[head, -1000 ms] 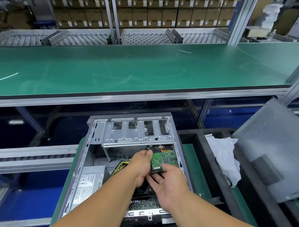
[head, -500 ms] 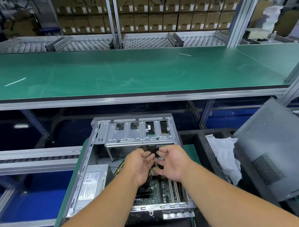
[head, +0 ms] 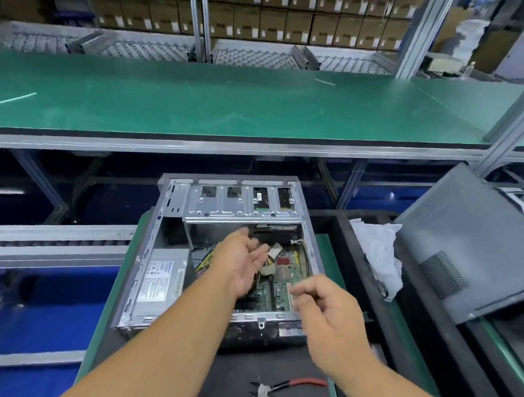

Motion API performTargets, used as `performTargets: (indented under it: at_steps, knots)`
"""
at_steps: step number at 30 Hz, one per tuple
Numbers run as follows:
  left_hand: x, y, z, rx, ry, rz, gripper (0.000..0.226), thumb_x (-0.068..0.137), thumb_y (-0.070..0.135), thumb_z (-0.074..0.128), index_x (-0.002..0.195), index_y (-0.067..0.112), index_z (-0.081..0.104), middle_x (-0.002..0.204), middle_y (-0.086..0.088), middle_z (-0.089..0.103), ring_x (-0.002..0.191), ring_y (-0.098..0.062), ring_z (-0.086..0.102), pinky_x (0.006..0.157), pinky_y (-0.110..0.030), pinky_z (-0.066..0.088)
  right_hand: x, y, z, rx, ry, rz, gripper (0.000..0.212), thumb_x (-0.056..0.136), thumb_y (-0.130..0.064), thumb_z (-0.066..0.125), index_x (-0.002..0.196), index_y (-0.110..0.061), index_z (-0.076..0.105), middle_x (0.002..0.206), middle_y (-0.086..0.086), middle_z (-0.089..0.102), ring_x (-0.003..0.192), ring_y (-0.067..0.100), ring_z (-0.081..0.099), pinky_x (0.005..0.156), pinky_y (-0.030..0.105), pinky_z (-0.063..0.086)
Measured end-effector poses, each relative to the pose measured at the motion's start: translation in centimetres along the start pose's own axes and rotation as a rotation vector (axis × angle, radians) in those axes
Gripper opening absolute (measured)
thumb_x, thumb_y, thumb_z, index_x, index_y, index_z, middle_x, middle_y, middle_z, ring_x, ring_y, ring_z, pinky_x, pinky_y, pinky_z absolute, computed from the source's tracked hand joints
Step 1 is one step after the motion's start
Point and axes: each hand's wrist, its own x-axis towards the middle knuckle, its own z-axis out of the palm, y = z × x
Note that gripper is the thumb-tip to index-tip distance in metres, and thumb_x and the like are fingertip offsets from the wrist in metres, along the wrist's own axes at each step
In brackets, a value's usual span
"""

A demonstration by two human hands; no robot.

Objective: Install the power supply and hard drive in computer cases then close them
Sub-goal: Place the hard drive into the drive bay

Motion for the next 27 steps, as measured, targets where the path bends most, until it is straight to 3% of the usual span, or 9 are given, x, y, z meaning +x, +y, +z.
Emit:
performTargets:
  at_steps: [3, 6, 8, 12, 14, 17, 21, 24, 27]
  knots:
    - [-2.0, 0.0, -1.3, 0.197, 0.005, 0.12, 0.043, 0.097, -0.003, 0.043, 0.133, 0.015, 0.057, 0.118, -0.012, 0.067, 0.104, -0.027, 0.072, 0.08, -0.033, 0.06, -4.6, 3.7, -1.2, -0.353, -0.198, -0.155, 0.018, 0.09, -0.024, 0.054, 0.096, -0.033, 0.069, 0.082, -0.018, 0.065, 0.075, 0.004, 0.061, 0.067, 0.018, 0.048]
    - [-4.9, -0.2, -1.8, 0.285, -0.034, 0.252, 0.029, 0.094, -0.002, 0.054, 0.115, 0.014, 0.066, 0.109, -0.017, 0.073, 0.089, -0.024, 0.075, 0.072, -0.028, 0.059, -7.2, 7.7, -0.7, -0.637, -0.463, -0.032, 0.025, 0.091, -0.043, 0.049, 0.111, -0.036, 0.063, 0.096, -0.018, 0.064, 0.085, 0.004, 0.06, 0.08, 0.027, 0.052]
    - [-7.3, -0.6, -1.9, 0.248, -0.175, 0.29, 0.026, 0.088, 0.0, 0.061, 0.112, 0.009, 0.068, 0.099, -0.017, 0.075, 0.081, -0.025, 0.073, 0.07, -0.031, 0.057, -8.2, 9.7, 0.0, -0.702, -0.573, 0.025, 0.032, 0.09, -0.054, 0.051, 0.116, -0.037, 0.057, 0.1, -0.016, 0.057, 0.092, 0.009, 0.057, 0.084, 0.032, 0.05]
    - [-11.4, -2.6, -3.6, 0.279, -0.538, 0.148, 0.017, 0.091, 0.008, 0.062, 0.103, 0.006, 0.074, 0.093, -0.02, 0.071, 0.077, -0.027, 0.071, 0.064, -0.03, 0.057, -8.6, 11.9, 1.2, -0.767, -0.638, -0.036, 0.039, 0.088, -0.064, 0.05, 0.118, -0.039, 0.048, 0.105, -0.016, 0.039, 0.103, 0.014, 0.051, 0.082, 0.032, 0.046]
    - [-12.7, -3.8, -5.1, 0.414, -0.583, 0.063, 0.015, 0.093, 0.009, 0.063, 0.1, 0.006, 0.076, 0.094, -0.024, 0.071, 0.078, -0.029, 0.072, 0.065, -0.03, 0.057, -8.3, 12.4, 1.2, -0.765, -0.639, -0.105, 0.039, 0.088, -0.064, 0.047, 0.117, -0.038, 0.047, 0.102, -0.015, 0.034, 0.1, 0.015, 0.05, 0.076, 0.032, 0.043]
    - [-14.1, -5.8, -7.7, 0.633, -0.35, 0.058, 0.009, 0.094, 0.007, 0.065, 0.096, 0.005, 0.074, 0.088, -0.021, 0.073, 0.072, -0.026, 0.07, 0.061, -0.03, 0.054, -8.2, 12.8, 0.9, -0.737, -0.649, -0.169, 0.037, 0.087, -0.064, 0.045, 0.113, -0.038, 0.048, 0.1, -0.015, 0.036, 0.097, 0.014, 0.05, 0.075, 0.031, 0.043]
    - [-15.0, -8.7, -12.3, 1.161, 0.318, 0.287, 0.007, 0.092, 0.02, 0.065, 0.092, 0.026, 0.07, 0.076, 0.008, 0.072, 0.069, -0.009, 0.066, 0.063, -0.025, 0.047, -8.5, 13.1, 0.3, -0.677, -0.671, -0.221, 0.022, 0.093, -0.056, 0.045, 0.107, -0.041, 0.047, 0.098, -0.017, 0.037, 0.088, 0.009, 0.045, 0.072, 0.027, 0.038]
    - [-15.3, -10.1, -16.8, 1.451, 0.748, 0.351, 0.028, 0.091, 0.034, 0.066, 0.118, 0.027, 0.061, 0.11, 0.002, 0.063, 0.102, -0.023, 0.061, 0.084, -0.038, 0.051, -8.3, 12.6, -0.3, -0.613, -0.666, -0.232, 0.014, 0.095, -0.052, 0.048, 0.105, -0.043, 0.048, 0.095, -0.021, 0.037, 0.086, 0.005, 0.044, 0.067, 0.021, 0.033]
    - [-15.3, -10.7, -20.3, 1.677, 0.973, 0.07, 0.043, 0.093, 0.035, 0.056, 0.132, 0.023, 0.046, 0.133, -0.011, 0.05, 0.125, -0.037, 0.046, 0.096, -0.052, 0.046, -7.5, 11.9, -0.8, -0.594, -0.657, -0.271, 0.016, 0.094, -0.047, 0.052, 0.109, -0.042, 0.053, 0.098, -0.023, 0.041, 0.091, 0.004, 0.048, 0.073, 0.021, 0.035]
